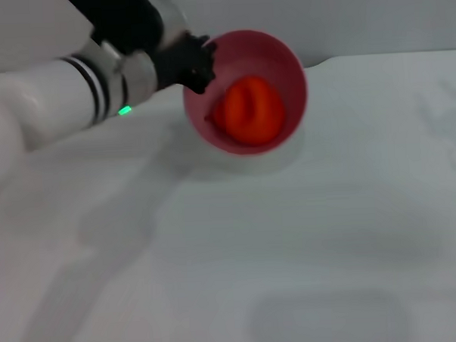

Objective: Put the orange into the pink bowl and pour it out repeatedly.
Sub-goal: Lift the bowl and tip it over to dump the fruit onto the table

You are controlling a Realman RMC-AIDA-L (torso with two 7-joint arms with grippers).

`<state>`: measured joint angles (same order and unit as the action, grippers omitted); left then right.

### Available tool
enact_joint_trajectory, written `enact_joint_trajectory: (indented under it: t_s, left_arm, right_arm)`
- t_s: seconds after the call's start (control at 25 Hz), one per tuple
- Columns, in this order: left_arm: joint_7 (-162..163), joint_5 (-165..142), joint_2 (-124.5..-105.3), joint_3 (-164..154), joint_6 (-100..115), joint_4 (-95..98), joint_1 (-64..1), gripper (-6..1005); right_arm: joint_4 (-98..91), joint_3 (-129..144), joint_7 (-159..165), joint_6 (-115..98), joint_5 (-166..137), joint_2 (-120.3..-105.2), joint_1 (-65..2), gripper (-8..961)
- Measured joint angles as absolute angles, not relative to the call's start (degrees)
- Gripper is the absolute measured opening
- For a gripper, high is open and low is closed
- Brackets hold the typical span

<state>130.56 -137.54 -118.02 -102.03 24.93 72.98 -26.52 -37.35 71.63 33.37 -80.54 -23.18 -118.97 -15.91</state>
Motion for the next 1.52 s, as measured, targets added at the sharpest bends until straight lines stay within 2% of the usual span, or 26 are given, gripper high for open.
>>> enact_joint_trajectory:
  t_s: [0.12,0.44,0.8,1.52]
  left_arm:
    - [128.64,-137.59,-118.07,-104.13,22.52,72.89,-25.94,41]
    - [112.33,-137.63,-118.16,-119.17,-2.85,70.96,-21.40,41]
    - [105.81,-137.71,-118.35,-128.49,-23.58,64.47,-21.89,41]
    - [105.49,-137.82,-118.60,-135.30,-43.17,58.13,-23.78,41]
  right_arm:
    - [-36.80,71.63,34.17,-80.53,-23.16,-118.99,-16.43,561]
    - [-35.82,71.63,34.58,-80.50,-23.03,-119.01,-17.21,560]
    - [-35.66,71.63,34.64,-81.03,-23.02,-119.09,-17.44,560]
    - [-34.19,71.63,34.63,-81.13,-23.02,-118.92,-19.66,557]
